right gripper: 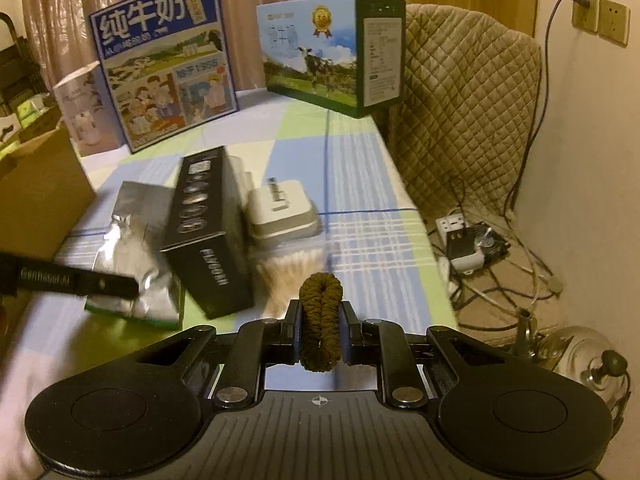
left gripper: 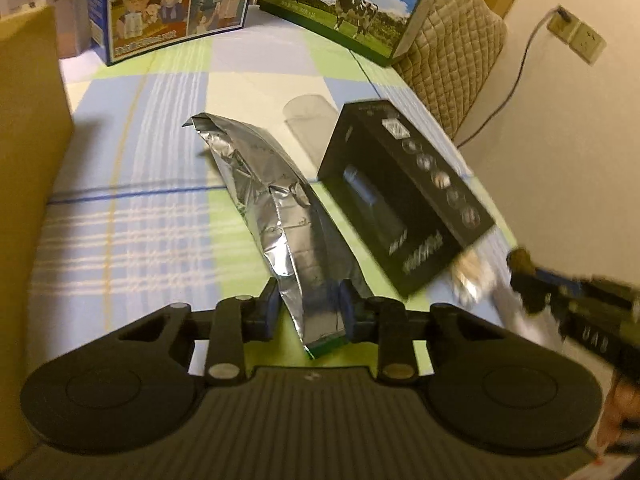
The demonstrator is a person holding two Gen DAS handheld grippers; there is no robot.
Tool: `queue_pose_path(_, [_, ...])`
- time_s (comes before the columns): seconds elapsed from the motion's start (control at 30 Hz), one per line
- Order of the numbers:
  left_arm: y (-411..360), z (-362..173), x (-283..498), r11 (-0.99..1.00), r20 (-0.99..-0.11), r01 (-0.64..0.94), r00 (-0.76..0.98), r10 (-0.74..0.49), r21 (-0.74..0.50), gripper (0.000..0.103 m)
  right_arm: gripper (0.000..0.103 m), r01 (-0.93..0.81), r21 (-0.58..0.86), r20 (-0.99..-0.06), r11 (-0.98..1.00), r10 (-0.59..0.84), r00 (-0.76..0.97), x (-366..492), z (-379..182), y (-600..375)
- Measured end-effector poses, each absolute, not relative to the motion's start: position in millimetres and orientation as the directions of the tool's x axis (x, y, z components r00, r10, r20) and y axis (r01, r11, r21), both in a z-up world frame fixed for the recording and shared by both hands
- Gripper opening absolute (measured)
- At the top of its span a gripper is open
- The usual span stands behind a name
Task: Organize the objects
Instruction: 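Grasp the brown hair tie with the right tool while the left tool grasps the silver foil bag, then carry the hair tie and foil bag toward the cardboard box with both tools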
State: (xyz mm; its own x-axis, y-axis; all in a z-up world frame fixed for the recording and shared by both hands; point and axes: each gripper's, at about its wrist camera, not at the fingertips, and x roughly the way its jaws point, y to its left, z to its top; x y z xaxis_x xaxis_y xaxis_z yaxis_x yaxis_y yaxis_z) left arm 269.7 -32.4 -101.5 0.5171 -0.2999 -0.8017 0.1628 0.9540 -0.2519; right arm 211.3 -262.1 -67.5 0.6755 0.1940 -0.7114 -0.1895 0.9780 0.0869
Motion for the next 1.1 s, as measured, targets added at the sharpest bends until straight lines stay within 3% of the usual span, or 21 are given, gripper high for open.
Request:
queue_pose_path(0.33, [3.0,-77.9,189.4,0.966,-0.853,0.167,0.456,-0.255,-0.199,0.022,0.015,-0.303,0.12,-0.718,0.946,0.293,0.631,189.8,-43.0,-229.6])
queue_pose_path(0.4, [9.8,-75.2,185.6,0.974,-0.853,0.147,0.472,-0.223,-0.174,0.033,0.015,-0.312,0.137,-0.715,0.94,0.312,0.625,190.2,-38.7,-226.3])
queue_pose_path(0.43, [12.3,-75.0,186.3,0.975,-0.85,0.135,0.478,-0.22,-0.176,0.043,0.015,-0.318,0.136,-0.715,0.938,0.315,0.624,190.8,-36.8,-223.7])
queue_pose_path(0.57, [7.9,-70.4,200.5,0.976,-0.835,0.13,0.505,-0.219,-0.177,0.056,0.015,-0.335,0.133,-0.717,0.933,0.324,0.617,191.0,-31.3,-215.8])
queue_pose_path(0.83, [-13.4,-89.3,246.6,0.971,-0.853,0.144,0.464,-0.237,-0.191,0.056,0.015,-0.341,0.129,-0.728,0.931,0.323,0.605,195.9,-30.4,-214.4])
queue_pose_path(1.1, [-13.6,-101.0,259.4,0.964,-0.875,0.159,0.407,-0.261,-0.214,0.04,0.015,-0.349,0.136,-0.744,0.927,0.328,0.582,203.3,-37.2,-211.1])
